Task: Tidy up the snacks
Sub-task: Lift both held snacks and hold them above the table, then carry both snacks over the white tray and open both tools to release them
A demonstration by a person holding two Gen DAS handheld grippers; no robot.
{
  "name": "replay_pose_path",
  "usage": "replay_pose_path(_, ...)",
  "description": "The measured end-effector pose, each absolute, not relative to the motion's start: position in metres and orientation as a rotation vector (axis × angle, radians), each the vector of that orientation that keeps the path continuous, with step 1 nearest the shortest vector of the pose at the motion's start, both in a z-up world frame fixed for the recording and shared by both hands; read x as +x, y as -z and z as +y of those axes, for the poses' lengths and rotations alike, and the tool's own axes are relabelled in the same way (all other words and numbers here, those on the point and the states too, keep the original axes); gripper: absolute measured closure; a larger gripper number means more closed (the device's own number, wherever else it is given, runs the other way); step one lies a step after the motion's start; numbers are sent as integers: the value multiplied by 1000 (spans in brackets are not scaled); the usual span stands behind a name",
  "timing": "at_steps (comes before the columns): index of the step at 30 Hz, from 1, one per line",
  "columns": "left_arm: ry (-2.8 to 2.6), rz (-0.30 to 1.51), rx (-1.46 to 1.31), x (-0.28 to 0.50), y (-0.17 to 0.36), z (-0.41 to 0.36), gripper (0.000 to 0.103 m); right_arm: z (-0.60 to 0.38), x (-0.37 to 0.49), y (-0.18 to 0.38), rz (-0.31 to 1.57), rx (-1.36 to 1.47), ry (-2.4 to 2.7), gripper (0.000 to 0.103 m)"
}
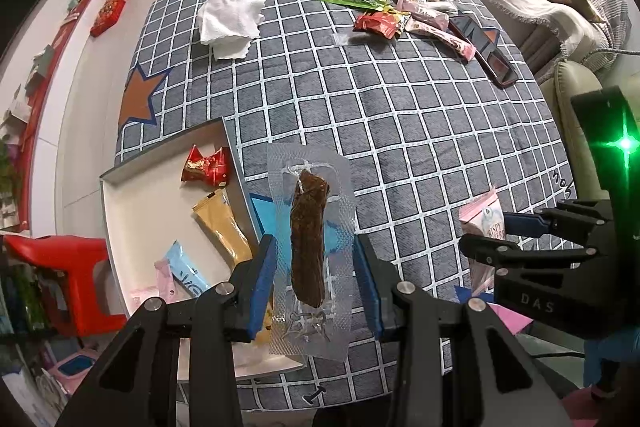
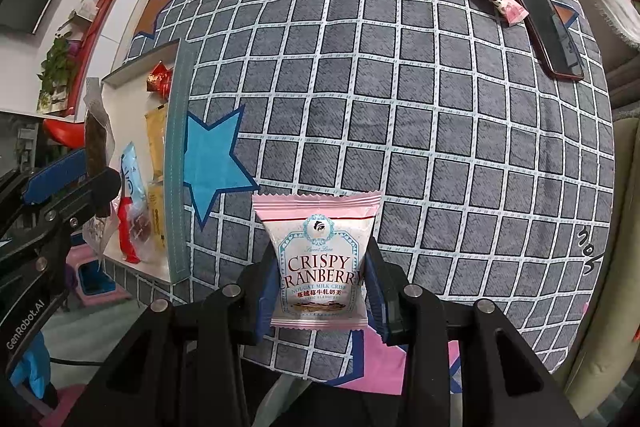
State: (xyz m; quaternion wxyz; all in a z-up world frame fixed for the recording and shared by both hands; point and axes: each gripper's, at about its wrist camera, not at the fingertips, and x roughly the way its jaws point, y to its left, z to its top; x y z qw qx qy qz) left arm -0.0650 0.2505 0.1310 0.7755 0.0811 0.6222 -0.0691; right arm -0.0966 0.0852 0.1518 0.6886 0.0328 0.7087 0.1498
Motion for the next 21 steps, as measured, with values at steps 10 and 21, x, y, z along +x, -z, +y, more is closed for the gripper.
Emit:
replay_pose_path(10,147,1346,174,-66,-131,252,61,85,-97,-152,1586,71,-338,62)
replay_pose_path(21,151,1346,175,-66,-131,254,61,86,-97,-152,1586,67,-340,62)
